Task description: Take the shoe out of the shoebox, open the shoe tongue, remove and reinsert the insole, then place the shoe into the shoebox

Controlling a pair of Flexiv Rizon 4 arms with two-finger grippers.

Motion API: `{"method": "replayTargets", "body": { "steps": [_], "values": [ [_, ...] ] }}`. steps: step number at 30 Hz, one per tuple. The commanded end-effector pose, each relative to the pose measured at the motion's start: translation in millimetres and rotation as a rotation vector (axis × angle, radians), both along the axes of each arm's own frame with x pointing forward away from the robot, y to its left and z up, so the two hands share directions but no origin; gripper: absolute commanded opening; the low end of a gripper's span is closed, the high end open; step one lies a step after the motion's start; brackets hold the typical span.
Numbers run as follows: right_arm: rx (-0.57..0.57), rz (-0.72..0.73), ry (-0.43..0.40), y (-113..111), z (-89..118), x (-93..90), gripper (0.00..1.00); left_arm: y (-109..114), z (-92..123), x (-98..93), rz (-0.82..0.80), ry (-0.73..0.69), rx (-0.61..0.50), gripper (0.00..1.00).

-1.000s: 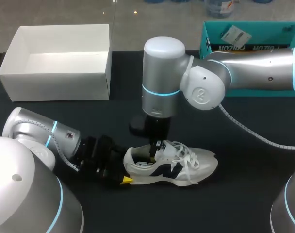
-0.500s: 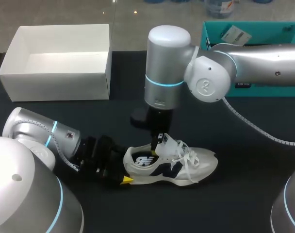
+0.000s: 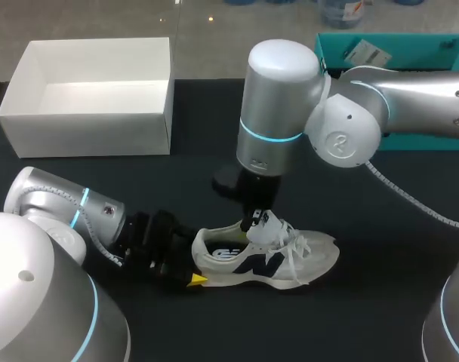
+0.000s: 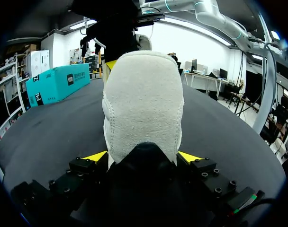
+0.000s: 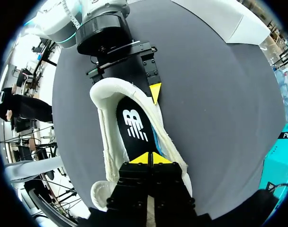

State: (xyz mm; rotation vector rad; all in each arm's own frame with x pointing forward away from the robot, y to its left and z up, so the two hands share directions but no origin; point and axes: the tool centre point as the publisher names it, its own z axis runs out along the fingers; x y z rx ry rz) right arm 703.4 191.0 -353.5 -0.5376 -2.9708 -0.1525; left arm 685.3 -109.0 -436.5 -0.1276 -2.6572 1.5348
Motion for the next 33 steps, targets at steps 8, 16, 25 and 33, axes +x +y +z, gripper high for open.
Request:
{"method": "replayTargets", "body": {
  "steps": [8,16,25,33],
  "values": [
    [0.038,0.042,0.004,3.5,-0.6,1.2,0.29,-1.9,-8.0,-1.7,0.0,-0.001,0.003,0.0],
    [0.019,0.063,0.012,3.4,5.9,6.4,0.36,-1.9,-8.0,-1.7,0.0,-0.001,0.003,0.0],
    [-0.016,0.084,0.051,11.3,6.8,9.6,0.33,-1.9,-8.0,-1.7,0.0,-0.001,0.003,0.0],
    [-0.046,0.071,0.065,12.4,4.2,9.8,0.32,-1.9,-8.0,-1.7,0.0,-0.001,0.003,0.0]
  ]
}}
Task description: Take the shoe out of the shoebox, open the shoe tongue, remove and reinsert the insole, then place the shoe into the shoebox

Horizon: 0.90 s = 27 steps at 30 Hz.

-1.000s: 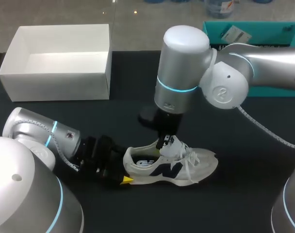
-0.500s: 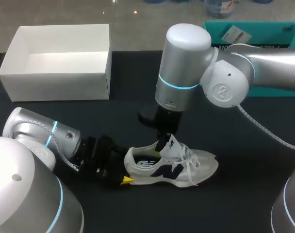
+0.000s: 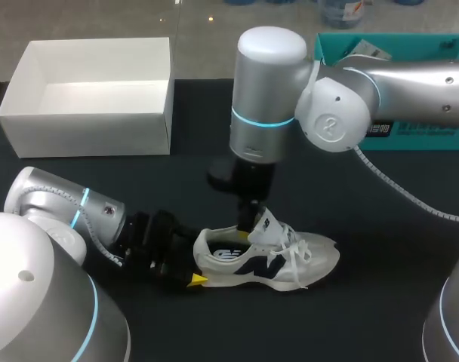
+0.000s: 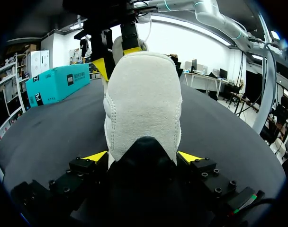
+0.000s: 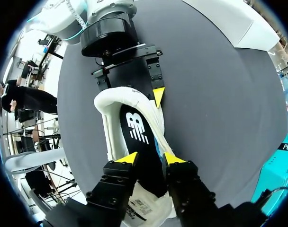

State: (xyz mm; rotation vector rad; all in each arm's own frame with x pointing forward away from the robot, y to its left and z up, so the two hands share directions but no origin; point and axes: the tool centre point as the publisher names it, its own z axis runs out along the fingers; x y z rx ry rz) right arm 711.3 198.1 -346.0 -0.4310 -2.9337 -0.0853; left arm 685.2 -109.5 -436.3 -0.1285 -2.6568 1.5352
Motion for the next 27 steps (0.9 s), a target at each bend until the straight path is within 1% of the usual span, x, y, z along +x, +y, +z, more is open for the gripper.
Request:
{"method": "replayTargets", "body": {
  "steps": [1,7,12,19,27],
  "values": [
    [-0.016,0.0,0.005,5.5,-4.4,2.0,0.32,-1.5,-8.2,-1.5,0.001,-0.001,0.004,0.0],
    [-0.015,-0.003,0.01,7.2,-11.0,0.5,0.33,-1.5,-8.2,-1.5,0.001,-0.001,0.004,0.0],
    [-0.019,-0.002,0.014,7.5,-14.8,0.8,0.37,-1.5,-8.2,-1.5,0.001,-0.001,0.004,0.0],
    [-0.024,0.001,0.016,6.0,-18.9,1.9,0.37,-1.5,-8.2,-1.5,0.001,-0.001,0.004,0.0],
    [-0.025,0.0,0.015,3.0,-18.5,1.8,0.36,-1.5,-8.2,-1.5,0.001,-0.001,0.004,0.0]
  ]
}}
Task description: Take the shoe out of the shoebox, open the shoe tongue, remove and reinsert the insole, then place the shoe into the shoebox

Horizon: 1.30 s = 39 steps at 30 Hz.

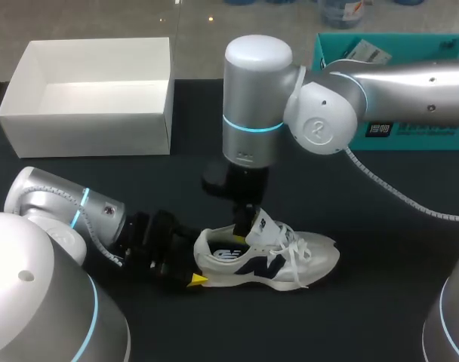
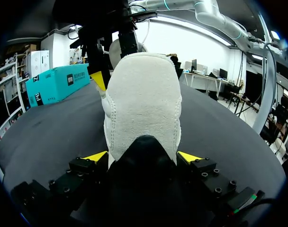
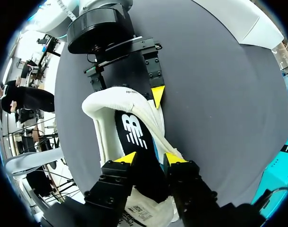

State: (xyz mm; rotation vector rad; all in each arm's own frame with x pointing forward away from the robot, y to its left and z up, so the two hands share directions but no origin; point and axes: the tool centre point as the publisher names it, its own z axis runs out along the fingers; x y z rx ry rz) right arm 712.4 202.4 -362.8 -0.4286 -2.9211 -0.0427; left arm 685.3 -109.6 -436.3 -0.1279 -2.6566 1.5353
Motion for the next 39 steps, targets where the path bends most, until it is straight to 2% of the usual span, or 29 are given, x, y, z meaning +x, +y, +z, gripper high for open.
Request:
{"method": "replayTargets", "body": {
  "steps": [1,16,39],
  "values": [
    [0.003,-0.004,-0.003,-1.6,-2.0,0.2,0.36,-1.4,-8.3,-1.6,0.0,-0.001,0.004,0.0],
    [0.004,-0.01,-0.002,-6.6,-2.3,-4.4,0.35,-1.4,-8.3,-1.6,0.0,-0.001,0.004,0.0],
    [-0.006,-0.003,0.0,-2.0,-1.4,-3.9,0.38,-1.4,-8.3,-1.6,0.0,-0.001,0.004,0.0]
  ]
}}
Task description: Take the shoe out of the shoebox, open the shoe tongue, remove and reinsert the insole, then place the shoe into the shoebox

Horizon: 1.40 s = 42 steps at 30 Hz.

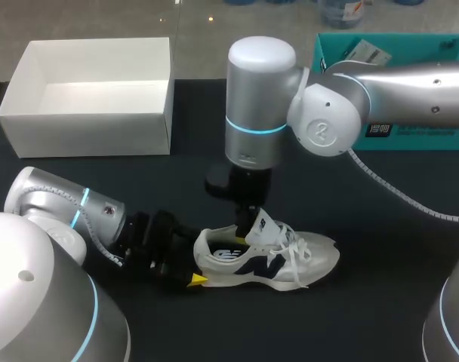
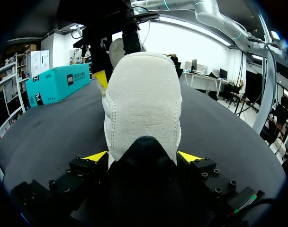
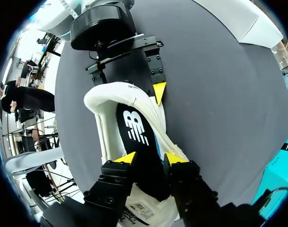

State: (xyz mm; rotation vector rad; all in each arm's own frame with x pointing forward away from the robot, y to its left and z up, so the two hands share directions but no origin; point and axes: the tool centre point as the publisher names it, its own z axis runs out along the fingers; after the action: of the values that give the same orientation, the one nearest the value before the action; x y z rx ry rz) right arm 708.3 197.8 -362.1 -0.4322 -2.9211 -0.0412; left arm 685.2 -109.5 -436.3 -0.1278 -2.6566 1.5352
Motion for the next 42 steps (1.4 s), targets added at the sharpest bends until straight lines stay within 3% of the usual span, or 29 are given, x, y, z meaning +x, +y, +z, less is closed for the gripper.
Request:
{"method": "replayTargets", "body": {
  "steps": [1,25,33,42],
  "values": [
    [-0.004,-0.001,0.001,2.8,-2.6,-0.4,0.38,-1.5,-8.2,-1.6,0.0,-0.001,0.004,0.0],
    [0.001,-0.007,0.005,5.3,-9.7,-1.6,0.42,-1.5,-8.2,-1.6,0.0,-0.001,0.004,0.0],
    [0.021,0.004,0.04,14.0,-34.3,-3.4,0.44,-1.5,-8.2,-1.6,0.0,-0.001,0.004,0.0],
    [0.037,0.014,0.111,24.8,-69.7,-20.0,0.44,-1.5,-8.2,-1.6,0.0,-0.001,0.004,0.0]
  ]
}}
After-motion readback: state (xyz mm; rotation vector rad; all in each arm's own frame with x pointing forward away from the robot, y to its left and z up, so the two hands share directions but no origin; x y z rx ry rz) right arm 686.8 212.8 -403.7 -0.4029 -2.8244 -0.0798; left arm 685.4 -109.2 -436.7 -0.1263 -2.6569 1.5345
